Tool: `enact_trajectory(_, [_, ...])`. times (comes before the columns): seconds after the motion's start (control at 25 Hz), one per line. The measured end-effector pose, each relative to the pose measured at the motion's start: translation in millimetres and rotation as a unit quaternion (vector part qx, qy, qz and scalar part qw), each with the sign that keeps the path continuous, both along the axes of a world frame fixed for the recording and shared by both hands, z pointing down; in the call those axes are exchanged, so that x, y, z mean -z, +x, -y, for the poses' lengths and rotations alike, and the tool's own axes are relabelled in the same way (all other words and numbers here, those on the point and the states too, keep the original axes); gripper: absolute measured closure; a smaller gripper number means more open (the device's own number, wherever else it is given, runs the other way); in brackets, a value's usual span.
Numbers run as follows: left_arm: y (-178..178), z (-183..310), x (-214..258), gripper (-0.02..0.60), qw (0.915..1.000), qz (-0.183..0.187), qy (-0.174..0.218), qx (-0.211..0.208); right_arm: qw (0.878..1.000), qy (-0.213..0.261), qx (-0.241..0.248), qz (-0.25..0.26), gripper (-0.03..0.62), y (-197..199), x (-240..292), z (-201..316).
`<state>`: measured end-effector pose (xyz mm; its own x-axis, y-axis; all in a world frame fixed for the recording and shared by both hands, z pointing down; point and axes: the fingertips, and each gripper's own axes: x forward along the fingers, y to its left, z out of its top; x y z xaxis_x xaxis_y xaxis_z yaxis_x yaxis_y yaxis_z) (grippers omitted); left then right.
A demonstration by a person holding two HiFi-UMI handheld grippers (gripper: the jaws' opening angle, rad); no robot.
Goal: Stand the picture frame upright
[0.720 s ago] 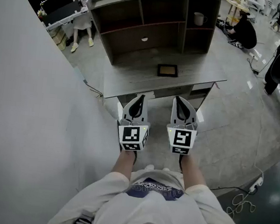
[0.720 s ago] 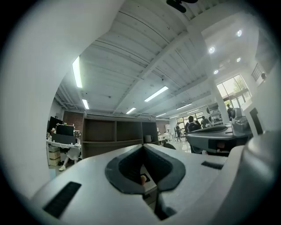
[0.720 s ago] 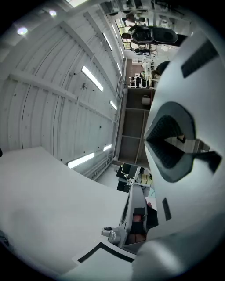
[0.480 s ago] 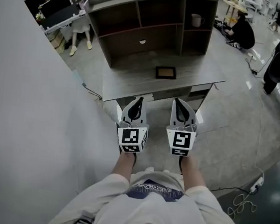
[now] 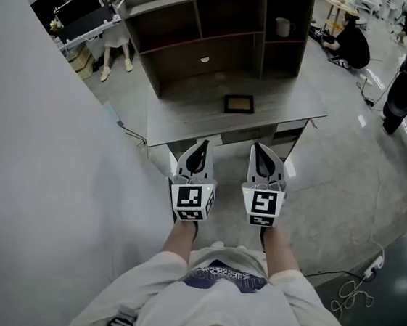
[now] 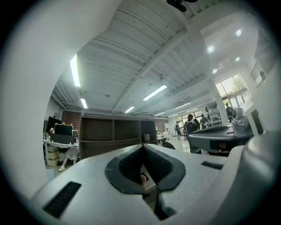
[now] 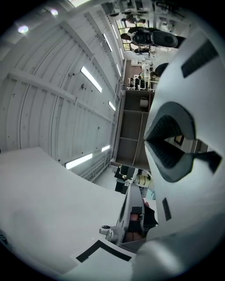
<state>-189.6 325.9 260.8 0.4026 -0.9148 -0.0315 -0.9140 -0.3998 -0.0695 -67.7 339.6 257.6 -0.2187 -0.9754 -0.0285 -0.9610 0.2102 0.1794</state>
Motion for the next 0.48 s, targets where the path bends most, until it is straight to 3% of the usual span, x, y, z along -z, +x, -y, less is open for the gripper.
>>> enact_trajectory(0.32, [9,11,3,0.571,0.9999,-0.015,-0.008,0.001,0.997,0.025,-0.027,0.064,0.595,38,10,8])
enact_trajectory(0.4, [11,14,4,0.506,0.9997,-0.021,-0.011,0.004,0.996,0.023,-0.027,0.078,0.575,49,10,11])
enact_trajectory(0.48, [13,18,3,0.439,0.9996,-0.023,-0.016,0.008,0.996,0.016,-0.028,0.087,0.477,60,7,15])
